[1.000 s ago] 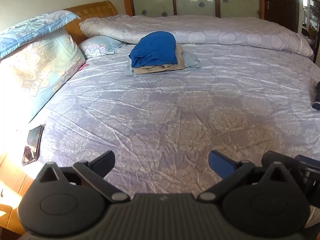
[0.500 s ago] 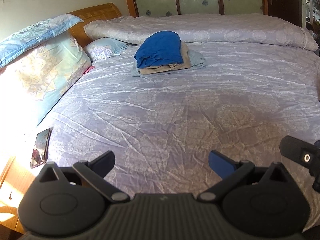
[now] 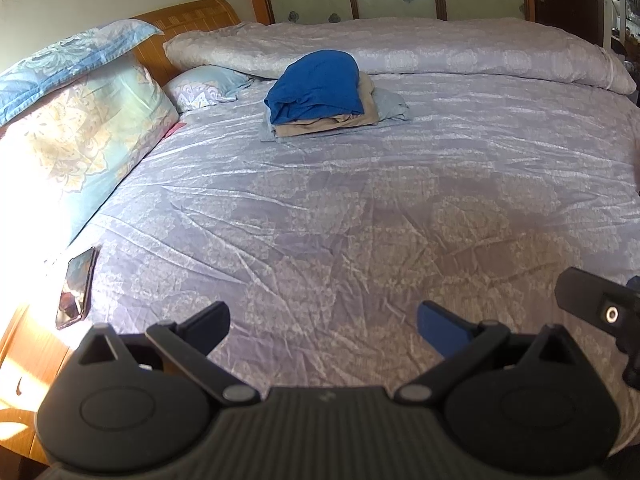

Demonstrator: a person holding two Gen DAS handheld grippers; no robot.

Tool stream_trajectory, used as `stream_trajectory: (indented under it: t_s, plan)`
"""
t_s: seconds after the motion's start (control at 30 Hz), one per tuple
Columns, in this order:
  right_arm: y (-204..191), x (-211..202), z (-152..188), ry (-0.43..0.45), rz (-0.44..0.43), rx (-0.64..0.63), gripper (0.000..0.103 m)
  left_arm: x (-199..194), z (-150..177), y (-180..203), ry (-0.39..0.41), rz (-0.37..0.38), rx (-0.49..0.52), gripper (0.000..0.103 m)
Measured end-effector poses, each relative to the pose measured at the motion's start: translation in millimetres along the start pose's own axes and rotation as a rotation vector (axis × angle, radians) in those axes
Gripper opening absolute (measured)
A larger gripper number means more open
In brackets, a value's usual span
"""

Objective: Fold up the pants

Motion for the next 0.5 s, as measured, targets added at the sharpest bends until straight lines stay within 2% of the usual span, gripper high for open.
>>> stream_trajectory:
  t_s: [0.3, 0.5]
  plan:
    - [-4.9, 2.3, 1.9, -0.003, 0.011, -0.011, 0.087, 0.1, -3.2, -9.9, 0.015, 0.006, -0.033, 0.103]
    - [-7.5, 4.7, 3.6, -0.005, 0.015, -0.017, 0.087, -17.3, -25.9, -27.6, 0.132, -0.051, -0.042, 0.103]
Point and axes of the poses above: each gripper's, at about its wrist camera, not at the fingertips, and x roughly the way its jaws point, y to its right, z to its underside, the point moved 5 cm from there along x, roughly the way its jaws point, and after that the axes turned 4 degrees about -x, right-handed, at the moved point
